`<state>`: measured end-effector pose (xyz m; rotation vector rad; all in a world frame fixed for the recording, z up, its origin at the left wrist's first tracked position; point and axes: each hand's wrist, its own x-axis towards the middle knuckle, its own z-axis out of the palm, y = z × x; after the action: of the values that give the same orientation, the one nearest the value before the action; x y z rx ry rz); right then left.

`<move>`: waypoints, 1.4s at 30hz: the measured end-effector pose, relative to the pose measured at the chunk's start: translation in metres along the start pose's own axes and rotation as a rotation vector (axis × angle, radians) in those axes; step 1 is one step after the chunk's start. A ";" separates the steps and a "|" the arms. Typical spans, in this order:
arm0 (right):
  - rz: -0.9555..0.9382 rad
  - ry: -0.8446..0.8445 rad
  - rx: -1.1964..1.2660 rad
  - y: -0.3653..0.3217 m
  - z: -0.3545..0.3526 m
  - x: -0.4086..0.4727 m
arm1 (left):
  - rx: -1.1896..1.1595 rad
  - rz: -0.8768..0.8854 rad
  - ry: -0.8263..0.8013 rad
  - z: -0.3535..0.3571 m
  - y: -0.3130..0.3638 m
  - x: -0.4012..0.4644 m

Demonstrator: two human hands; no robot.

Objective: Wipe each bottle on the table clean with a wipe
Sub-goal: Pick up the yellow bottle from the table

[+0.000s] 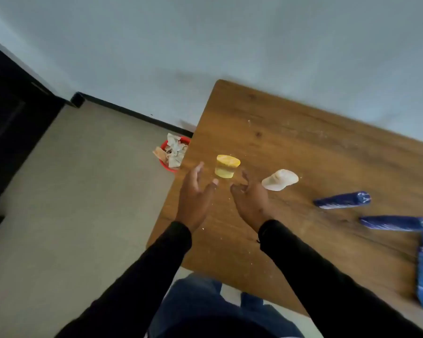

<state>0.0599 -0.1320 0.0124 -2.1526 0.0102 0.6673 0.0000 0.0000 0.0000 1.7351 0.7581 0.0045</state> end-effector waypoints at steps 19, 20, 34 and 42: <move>-0.005 0.053 0.033 0.048 -0.001 -0.033 | 0.144 0.142 -0.116 0.018 -0.032 -0.026; 0.039 0.051 0.071 0.057 -0.004 -0.042 | 0.121 0.081 -0.146 0.024 -0.035 -0.036; 0.371 -0.036 0.244 0.163 -0.038 -0.078 | 0.176 -0.226 -0.212 0.111 -0.043 -0.101; 0.309 -0.190 0.208 0.166 -0.062 -0.072 | 0.240 -0.212 -0.116 0.121 -0.035 -0.111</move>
<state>-0.0130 -0.2987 -0.0467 -1.8966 0.3022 1.0017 -0.0588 -0.1550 -0.0268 1.8533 0.8806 -0.3415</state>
